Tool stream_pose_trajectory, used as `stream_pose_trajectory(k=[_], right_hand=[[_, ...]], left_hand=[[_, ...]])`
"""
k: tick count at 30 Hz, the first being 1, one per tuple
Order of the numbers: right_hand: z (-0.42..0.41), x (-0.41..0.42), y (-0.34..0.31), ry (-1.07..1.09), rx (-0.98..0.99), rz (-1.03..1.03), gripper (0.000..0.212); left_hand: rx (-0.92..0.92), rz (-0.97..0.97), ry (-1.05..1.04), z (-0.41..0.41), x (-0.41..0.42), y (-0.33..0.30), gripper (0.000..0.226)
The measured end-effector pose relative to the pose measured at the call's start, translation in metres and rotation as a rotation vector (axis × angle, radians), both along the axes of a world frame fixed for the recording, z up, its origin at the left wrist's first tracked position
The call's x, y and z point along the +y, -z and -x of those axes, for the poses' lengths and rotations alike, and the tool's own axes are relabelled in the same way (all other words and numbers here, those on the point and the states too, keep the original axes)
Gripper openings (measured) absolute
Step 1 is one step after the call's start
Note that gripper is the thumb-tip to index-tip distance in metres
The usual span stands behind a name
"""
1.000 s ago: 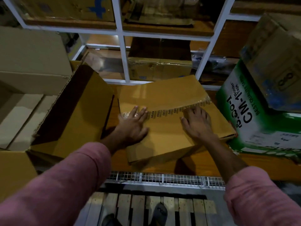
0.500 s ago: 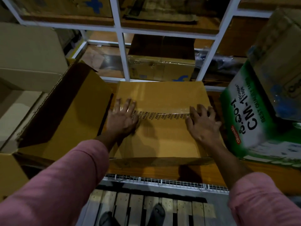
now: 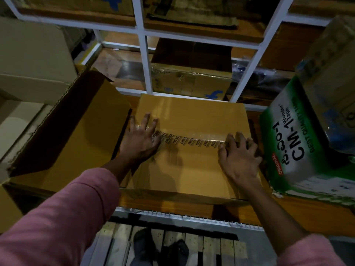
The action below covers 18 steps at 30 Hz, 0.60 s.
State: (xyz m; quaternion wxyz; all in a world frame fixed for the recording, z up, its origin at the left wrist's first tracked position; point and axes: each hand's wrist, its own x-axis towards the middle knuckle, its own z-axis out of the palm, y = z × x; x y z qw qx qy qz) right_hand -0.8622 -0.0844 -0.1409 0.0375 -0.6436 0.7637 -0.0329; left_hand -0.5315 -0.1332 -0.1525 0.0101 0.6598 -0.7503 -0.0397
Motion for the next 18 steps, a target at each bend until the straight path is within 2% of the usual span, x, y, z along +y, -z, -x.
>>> stream_pose_trajectory(k=[4, 7, 10, 12, 15, 16, 18], right_hand=[[-0.012, -0.016, -0.002, 0.030, -0.011, 0.009, 0.058], [-0.015, -0.044, -0.006, 0.004, -0.034, -0.010, 0.058], [-0.012, -0.073, -0.006, 0.021, -0.077, -0.038, 0.058], [-0.008, -0.092, -0.010, 0.040, -0.124, -0.047, 0.062], [0.001, -0.123, -0.021, 0.057, -0.209, -0.084, 0.068], [0.005, -0.131, -0.022, 0.042, -0.228, -0.088, 0.070], [0.009, -0.140, -0.020, 0.023, -0.247, -0.090, 0.077]], left_hand=[[0.065, -0.040, 0.013, -0.010, -0.025, -0.001, 0.073], [0.157, 0.008, -0.030, -0.006, -0.042, -0.007, 0.061], [0.126, 0.071, -0.123, 0.006, -0.059, -0.008, 0.049], [0.128, 0.035, -0.176, 0.009, -0.073, -0.010, 0.051], [0.010, -0.068, -0.093, -0.001, -0.092, 0.005, 0.063], [0.017, -0.064, -0.086, -0.004, -0.096, 0.010, 0.061], [0.147, -0.043, -0.126, -0.002, -0.099, 0.008, 0.057]])
